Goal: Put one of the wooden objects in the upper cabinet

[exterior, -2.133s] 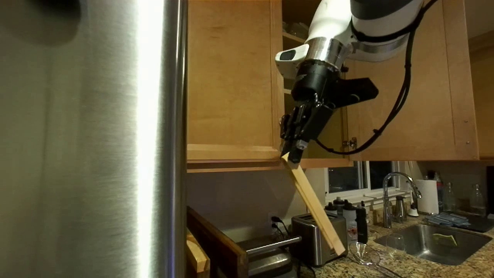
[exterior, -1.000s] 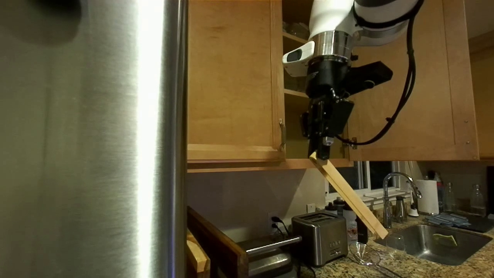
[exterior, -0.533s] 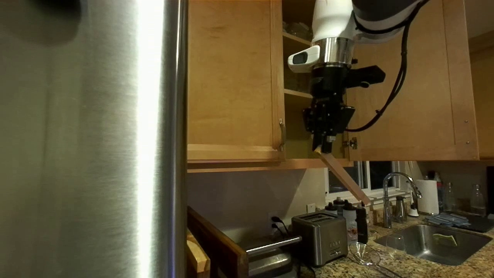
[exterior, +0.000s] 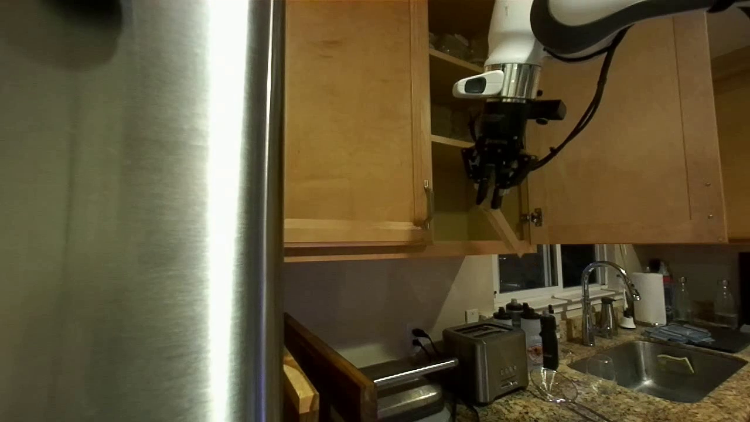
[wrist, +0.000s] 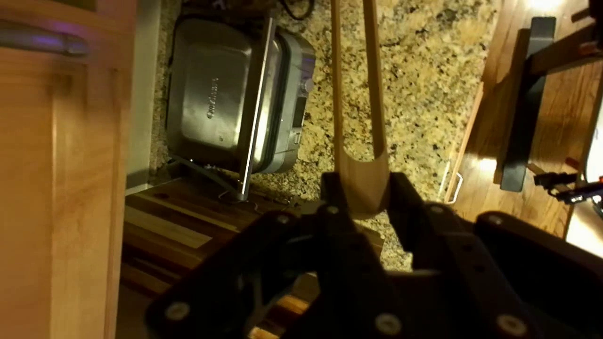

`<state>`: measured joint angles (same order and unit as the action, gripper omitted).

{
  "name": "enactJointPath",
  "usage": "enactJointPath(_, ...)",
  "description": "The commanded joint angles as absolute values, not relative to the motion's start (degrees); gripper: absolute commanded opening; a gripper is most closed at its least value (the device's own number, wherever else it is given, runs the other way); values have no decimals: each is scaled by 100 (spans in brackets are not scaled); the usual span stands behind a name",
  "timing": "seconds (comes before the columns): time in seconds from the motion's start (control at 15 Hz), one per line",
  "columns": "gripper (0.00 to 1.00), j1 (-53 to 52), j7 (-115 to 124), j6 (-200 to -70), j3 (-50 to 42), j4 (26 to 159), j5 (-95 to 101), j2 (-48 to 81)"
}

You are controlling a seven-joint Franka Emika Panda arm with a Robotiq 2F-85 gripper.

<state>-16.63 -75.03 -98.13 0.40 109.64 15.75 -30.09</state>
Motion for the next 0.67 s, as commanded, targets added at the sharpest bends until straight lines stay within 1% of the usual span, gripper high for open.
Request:
enactJointPath(0.0, 9, -1470, -8636, -10442, -209, 10946, 1835, -2930)
enactJointPath(0.27, 9, -1181, -9414, -10982, -455, 10707, 1754, -2613)
enactJointPath(0.6, 9, -845, -10573, -11189, -491, 10173, 1924, -2170)
